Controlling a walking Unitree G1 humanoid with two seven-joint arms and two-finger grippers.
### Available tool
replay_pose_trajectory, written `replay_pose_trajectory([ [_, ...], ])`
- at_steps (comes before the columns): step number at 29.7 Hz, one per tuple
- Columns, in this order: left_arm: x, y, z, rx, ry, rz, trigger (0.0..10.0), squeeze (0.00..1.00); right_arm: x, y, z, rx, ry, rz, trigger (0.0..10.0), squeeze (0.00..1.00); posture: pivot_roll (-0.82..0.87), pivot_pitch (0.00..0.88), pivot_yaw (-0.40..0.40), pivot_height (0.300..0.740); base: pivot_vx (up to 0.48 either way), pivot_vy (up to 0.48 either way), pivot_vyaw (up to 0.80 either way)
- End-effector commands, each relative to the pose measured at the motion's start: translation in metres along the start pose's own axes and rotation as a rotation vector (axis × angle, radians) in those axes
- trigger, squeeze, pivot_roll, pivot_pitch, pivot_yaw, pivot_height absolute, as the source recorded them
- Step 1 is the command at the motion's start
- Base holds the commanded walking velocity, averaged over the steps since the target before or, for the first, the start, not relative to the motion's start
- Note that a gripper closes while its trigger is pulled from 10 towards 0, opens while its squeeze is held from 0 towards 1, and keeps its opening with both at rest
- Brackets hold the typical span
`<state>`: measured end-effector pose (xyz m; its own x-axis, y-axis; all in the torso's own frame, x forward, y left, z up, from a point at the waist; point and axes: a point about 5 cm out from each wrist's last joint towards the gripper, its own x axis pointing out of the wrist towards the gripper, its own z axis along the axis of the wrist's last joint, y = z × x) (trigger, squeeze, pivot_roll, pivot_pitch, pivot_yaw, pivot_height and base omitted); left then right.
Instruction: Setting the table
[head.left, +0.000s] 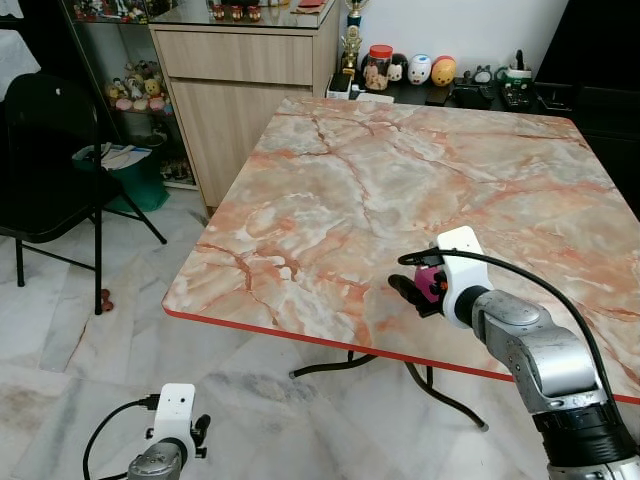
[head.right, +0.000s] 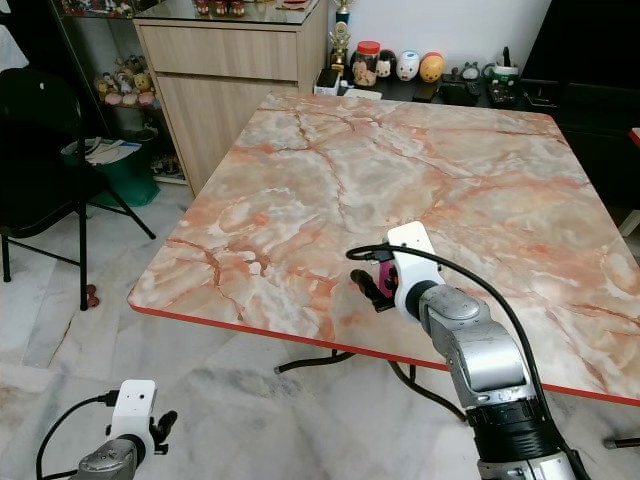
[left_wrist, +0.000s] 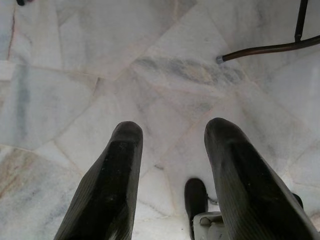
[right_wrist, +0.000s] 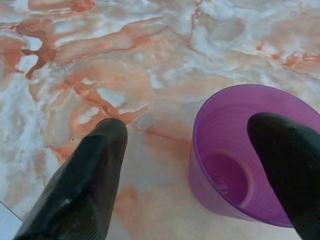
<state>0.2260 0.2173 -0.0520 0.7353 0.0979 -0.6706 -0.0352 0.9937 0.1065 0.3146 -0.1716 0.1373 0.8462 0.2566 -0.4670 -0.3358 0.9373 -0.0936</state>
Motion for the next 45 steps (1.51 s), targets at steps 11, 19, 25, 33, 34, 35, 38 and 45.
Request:
replay_pose_trajectory([
  [11,-0.0009,0.0003,-0.0051,0.013,0.027,0.003,10.0,0.0,0.0021,-0.0026,-0.0048,-0.016,0.013,-0.018,0.0,0.0,0.0,0.0,-0.017,0.74,0.0,0.0,0.0],
  [19,-0.0009,0.0005,-0.0052,0.015,0.027,0.005,10.0,0.0,0.0032,-0.0044,-0.0074,-0.032,0.025,-0.038,4.4,0.0,0.0,0.0,-0.017,0.74,0.0,0.0,0.0],
  [25,-0.001,0.0008,-0.0055,0.014,0.028,0.007,10.0,0.0,0.0032,-0.0054,-0.0053,-0.03,0.017,-0.042,0.0,0.0,0.0,0.0,-0.016,0.74,0.0,0.0,0.0],
  [33,-0.001,0.0008,-0.0055,0.013,0.028,0.007,10.0,0.0,0.0036,-0.005,-0.0051,-0.031,0.016,-0.041,0.0,0.0,0.0,0.0,-0.016,0.74,0.0,0.0,0.0],
  [34,-0.001,0.0009,-0.0056,0.013,0.029,0.007,10.0,0.0,0.0037,-0.005,-0.0052,-0.031,0.016,-0.04,0.0,0.0,0.0,0.0,-0.016,0.74,0.0,0.0,0.0],
  [35,-0.0011,0.001,-0.0057,0.011,0.029,0.008,10.0,0.0,0.0038,-0.0046,-0.0053,-0.032,0.017,-0.039,0.0,0.0,0.0,0.0,-0.016,0.74,0.0,0.0,0.0],
  [38,-0.0011,0.001,-0.0058,0.011,0.03,0.008,10.0,0.0,0.004,-0.0046,-0.0056,-0.031,0.02,-0.039,0.0,0.0,0.0,0.0,-0.016,0.74,0.0,0.0,0.0],
  [45,-0.0011,0.0016,-0.0058,0.014,0.03,0.011,10.0,0.0,0.0039,-0.0049,-0.0052,-0.03,0.016,-0.046,0.0,0.0,0.0,0.0,-0.017,0.74,0.0,0.0,0.0],
])
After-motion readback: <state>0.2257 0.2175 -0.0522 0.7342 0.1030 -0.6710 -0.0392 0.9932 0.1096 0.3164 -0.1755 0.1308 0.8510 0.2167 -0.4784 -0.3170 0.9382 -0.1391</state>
